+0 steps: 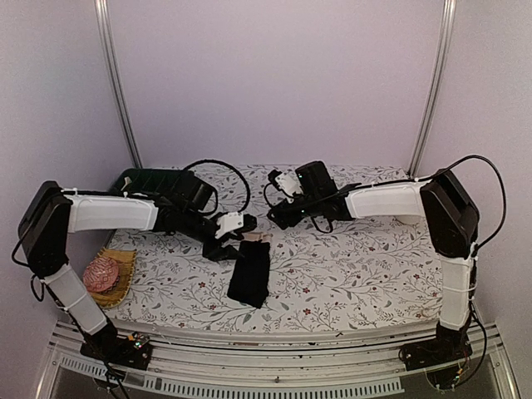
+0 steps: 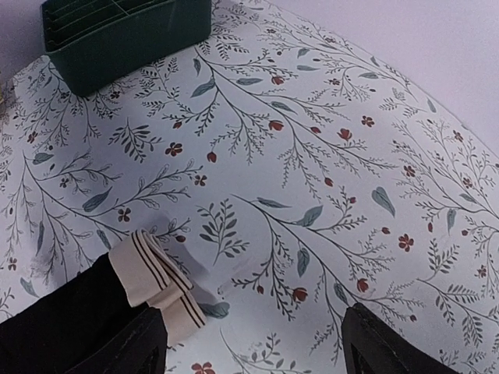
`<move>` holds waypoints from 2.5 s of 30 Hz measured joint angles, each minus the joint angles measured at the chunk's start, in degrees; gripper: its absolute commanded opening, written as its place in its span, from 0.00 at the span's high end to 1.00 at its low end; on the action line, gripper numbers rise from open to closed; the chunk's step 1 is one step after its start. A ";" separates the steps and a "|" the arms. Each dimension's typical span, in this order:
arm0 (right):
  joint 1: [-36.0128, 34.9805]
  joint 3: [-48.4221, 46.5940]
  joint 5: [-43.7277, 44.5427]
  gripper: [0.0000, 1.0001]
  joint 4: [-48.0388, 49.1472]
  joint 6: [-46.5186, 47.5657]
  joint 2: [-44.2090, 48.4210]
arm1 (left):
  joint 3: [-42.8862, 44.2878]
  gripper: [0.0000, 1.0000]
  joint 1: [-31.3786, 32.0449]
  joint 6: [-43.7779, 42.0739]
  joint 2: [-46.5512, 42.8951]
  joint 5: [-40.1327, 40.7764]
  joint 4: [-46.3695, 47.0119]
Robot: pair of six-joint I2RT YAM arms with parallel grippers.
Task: Roll the underwear
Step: Move the underwear to the center of the board, then smooth out the underwear at the center of the board, then pick up the underwear from the center of the board.
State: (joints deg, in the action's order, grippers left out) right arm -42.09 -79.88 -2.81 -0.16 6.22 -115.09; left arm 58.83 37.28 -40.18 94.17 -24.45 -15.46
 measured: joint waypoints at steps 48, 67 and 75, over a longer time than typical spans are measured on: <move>4.59 -5.27 -1.20 0.18 -9.86 1.53 -5.90 | 5.79 0.01 9.07 -0.35 9.97 7.32 -0.85; -5.73 35.95 3.04 0.06 6.43 11.91 38.58 | -10.10 0.14 10.29 -22.97 3.87 13.40 10.78; -7.85 41.92 6.75 0.07 9.22 10.58 44.22 | -7.21 0.28 13.33 -23.71 8.33 17.31 15.61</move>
State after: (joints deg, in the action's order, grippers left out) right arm -49.93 -37.95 3.95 9.06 16.80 -70.87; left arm 51.62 50.61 -63.90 102.50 -7.14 0.14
